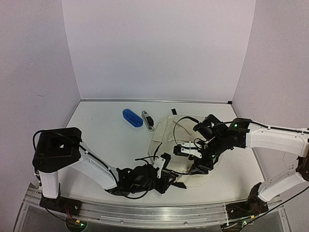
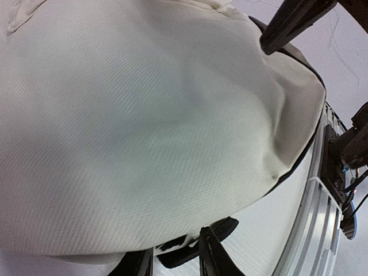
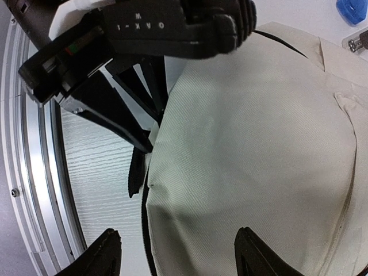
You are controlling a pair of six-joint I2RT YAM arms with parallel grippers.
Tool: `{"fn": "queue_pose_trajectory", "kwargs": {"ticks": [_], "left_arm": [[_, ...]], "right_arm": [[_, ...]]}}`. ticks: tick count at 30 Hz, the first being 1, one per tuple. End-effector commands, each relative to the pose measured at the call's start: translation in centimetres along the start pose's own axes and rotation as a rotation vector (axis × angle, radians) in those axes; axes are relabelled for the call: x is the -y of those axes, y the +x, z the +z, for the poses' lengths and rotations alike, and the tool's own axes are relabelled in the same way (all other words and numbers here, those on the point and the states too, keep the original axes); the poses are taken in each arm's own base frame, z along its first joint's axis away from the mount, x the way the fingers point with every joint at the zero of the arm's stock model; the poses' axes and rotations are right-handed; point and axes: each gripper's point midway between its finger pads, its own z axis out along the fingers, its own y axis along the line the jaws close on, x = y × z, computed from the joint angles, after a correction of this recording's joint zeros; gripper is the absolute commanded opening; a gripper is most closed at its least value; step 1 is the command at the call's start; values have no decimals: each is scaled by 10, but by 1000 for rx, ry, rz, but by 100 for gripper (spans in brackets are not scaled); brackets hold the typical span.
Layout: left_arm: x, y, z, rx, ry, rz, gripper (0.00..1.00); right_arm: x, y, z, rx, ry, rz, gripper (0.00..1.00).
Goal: Pack the student bag
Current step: Zip the student bag at the center of the board.
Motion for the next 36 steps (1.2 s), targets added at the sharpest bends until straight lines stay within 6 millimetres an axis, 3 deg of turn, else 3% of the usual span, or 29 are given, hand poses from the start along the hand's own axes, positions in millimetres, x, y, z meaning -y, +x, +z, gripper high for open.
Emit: {"fn": "queue_pose_trajectory", "kwargs": {"ticks": [1, 4, 10, 14, 23, 32, 36], "left_arm": [[-4, -14, -8, 119, 9, -81, 31], [-4, -12, -10, 148, 19, -92, 39], [17, -8, -12, 201, 47, -16, 50], [13, -10, -10, 238, 7, -47, 52], [10, -16, 6, 315, -49, -114, 49], [10, -29, 8, 374, -79, -107, 44], [-8, -21, 10, 342, -167, -136, 39]], "right_arm": [[3, -11, -4, 28, 18, -7, 67], [3, -11, -5, 30, 18, -7, 67], [3, -10, -4, 28, 17, -3, 68], [2, -10, -4, 30, 15, -2, 68], [3, -12, -4, 31, 13, 1, 68], [2, -9, -4, 27, 17, -1, 68], [3, -10, -5, 29, 19, -1, 68]]}}
